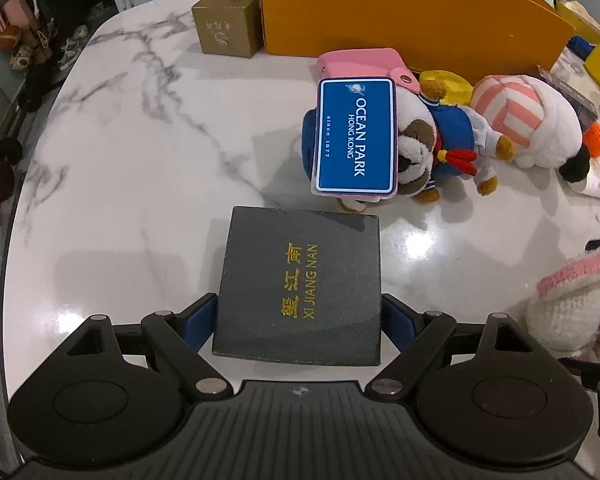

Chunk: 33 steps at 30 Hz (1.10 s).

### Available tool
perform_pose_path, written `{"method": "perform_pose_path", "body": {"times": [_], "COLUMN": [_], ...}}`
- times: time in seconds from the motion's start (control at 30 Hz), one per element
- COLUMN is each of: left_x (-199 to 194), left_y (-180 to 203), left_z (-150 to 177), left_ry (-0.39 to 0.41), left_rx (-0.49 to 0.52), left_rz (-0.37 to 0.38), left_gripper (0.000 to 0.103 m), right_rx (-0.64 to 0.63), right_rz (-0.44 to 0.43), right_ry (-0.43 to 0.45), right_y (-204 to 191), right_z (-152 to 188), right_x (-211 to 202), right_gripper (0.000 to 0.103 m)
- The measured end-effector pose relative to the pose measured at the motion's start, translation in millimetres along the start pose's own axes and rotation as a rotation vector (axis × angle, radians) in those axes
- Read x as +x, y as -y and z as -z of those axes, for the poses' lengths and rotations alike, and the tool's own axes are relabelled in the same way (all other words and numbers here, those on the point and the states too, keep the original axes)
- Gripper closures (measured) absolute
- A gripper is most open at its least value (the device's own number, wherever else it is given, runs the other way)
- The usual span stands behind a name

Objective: Organize objects
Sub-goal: 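Grasp the black box with the left tool while the right tool grasps the white bunny, then carry both into the orange box and open both tools to release them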

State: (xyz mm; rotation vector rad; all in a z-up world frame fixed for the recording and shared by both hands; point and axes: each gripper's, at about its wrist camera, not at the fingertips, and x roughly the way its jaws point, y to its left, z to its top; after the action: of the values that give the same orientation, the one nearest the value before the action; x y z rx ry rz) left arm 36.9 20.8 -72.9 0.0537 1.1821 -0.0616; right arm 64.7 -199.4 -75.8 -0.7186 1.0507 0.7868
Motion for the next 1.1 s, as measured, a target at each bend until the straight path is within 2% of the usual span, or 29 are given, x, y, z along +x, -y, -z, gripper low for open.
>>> {"method": "perform_pose_path", "body": {"times": [0.1,0.17,0.4,0.57,0.83,0.93,1.1], "left_x": [-0.1,-0.7,-7.8,-30.4,-72.4,-84.0,-89.3], "left_y": [0.3,0.5,-3.8,-5.7,3.0,8.3,19.5], "left_z": [-0.1,0.1,6.3,2.6,-30.8,-47.5,-84.0], "left_ry": [-0.001,0.007,0.030,0.094,0.230,0.274,0.351], "left_rx": [0.000,0.003,-0.012,-0.008,-0.006,-0.018,-0.013], "left_rz": [-0.002,-0.001,0.057,0.082,0.116,0.154,0.164], "left_gripper": [0.003,0.013,0.014,0.014,0.014,0.014,0.014], "right_rx": [-0.011,-0.018,-0.003,0.030,0.101,0.132,0.202], "right_rz": [0.000,0.001,0.007,0.005,0.041,0.061,0.106], "right_ry": [0.010,0.015,0.052,0.112,0.291,0.337,0.400], "right_y": [-1.7,-2.9,-1.8,2.9,23.3,37.5,73.4], "right_z": [0.0,-0.1,-2.2,-5.3,-23.0,-33.8,-50.1], "right_x": [-4.1,-7.4,-19.0,-35.8,-89.2,-101.7,-115.7], "right_gripper": [0.027,0.030,0.032,0.032,0.032,0.032,0.032]}}
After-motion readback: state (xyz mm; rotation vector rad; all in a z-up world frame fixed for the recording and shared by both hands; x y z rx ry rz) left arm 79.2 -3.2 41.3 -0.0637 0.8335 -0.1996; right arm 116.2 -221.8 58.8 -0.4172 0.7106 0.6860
